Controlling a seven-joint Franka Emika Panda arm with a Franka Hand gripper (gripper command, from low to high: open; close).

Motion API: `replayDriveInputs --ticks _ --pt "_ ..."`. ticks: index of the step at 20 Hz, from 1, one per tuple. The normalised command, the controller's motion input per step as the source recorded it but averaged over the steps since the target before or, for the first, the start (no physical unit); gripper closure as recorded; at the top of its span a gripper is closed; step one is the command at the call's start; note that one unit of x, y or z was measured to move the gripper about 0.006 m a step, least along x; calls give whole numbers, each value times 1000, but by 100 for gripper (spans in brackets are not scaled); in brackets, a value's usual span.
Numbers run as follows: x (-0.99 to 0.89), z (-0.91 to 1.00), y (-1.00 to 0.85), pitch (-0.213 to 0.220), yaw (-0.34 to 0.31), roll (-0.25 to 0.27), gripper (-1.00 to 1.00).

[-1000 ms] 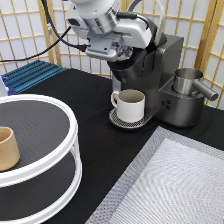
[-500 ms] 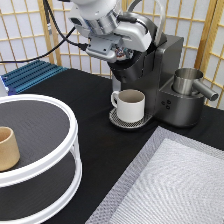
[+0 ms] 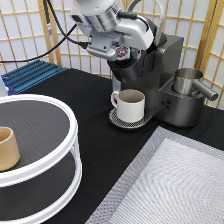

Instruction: Make coffee

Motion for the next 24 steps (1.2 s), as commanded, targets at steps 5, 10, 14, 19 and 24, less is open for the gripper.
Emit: replayDriveInputs --ticks 5,10,14,19,24 --pt "-337 31 -451 -28 -39 -78 -100" --pt "-263 822 133 -12 -3 -150 -100" --pt "-30 1000 581 -19 0 -171 -100" --pt "5 974 803 1 2 -216 -100" --pt "33 707 904 46 0 -263 -100"
